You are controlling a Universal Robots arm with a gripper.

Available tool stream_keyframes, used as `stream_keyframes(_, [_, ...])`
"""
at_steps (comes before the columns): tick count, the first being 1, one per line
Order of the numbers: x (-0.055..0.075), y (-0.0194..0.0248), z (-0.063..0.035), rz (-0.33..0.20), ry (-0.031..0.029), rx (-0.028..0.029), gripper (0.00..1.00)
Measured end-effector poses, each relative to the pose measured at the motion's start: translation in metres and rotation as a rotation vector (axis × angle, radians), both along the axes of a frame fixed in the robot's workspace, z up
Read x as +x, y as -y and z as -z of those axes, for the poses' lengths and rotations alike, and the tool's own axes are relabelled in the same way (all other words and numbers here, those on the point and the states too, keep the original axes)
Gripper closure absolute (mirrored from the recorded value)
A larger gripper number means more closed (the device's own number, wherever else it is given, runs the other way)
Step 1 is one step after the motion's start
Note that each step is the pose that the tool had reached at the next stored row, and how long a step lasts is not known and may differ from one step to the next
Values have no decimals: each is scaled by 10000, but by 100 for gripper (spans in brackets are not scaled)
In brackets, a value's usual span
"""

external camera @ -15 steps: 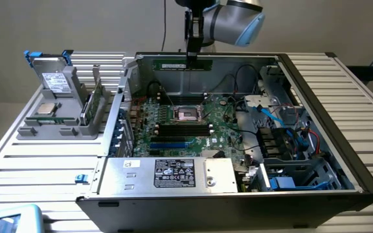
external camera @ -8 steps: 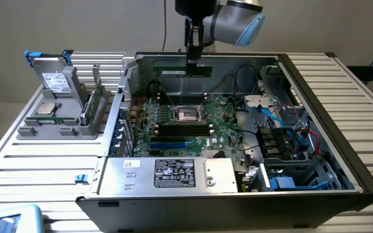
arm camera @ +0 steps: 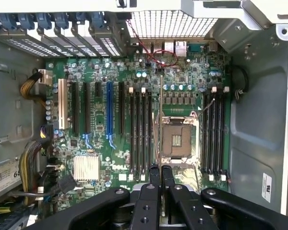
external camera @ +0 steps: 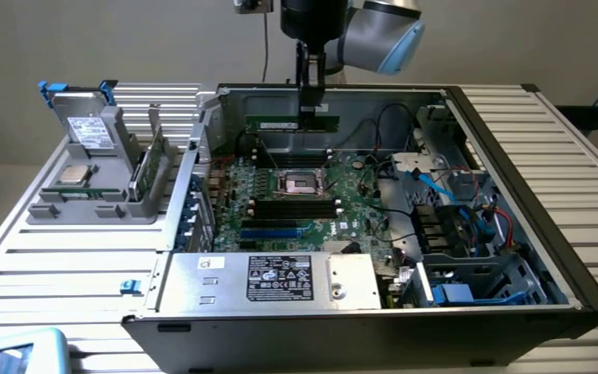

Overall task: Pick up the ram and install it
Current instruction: 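Insert the ram into the slot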

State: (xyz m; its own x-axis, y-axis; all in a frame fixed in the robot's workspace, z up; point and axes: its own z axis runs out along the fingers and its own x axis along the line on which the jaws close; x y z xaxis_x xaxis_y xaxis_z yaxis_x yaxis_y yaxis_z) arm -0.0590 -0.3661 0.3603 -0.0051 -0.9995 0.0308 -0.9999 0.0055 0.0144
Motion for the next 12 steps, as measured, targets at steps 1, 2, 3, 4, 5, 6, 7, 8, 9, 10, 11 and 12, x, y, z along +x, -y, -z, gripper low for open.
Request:
stream_keyframes(1, [0,0,19,0,0,0,87])
stream_keyframes(2, [0,0,38,-1,1,1,87])
stream_keyframes(3, [0,0,55,-1,1,1,87])
stream_keyframes(4, [1,0,72,-1,1,-9,87])
stream_keyframes(5, [1,0,86,-2,1,-33,87])
stream_keyframes(6, [1,0,97,-2,1,-58,87])
stream_keyframes(7, [0,0,107,0,2,-91,87])
stream_keyframes(8, [1,0,117,-1,3,-126,87])
stream_keyframes(9, [1,0,126,-2,3,-162,87])
stream_keyframes(10, [1,0,135,-1,3,-200,87])
stream_keyframes(11, [0,0,144,0,4,-239,87])
stream_keyframes(12, [0,2,155,-1,4,-254,87])
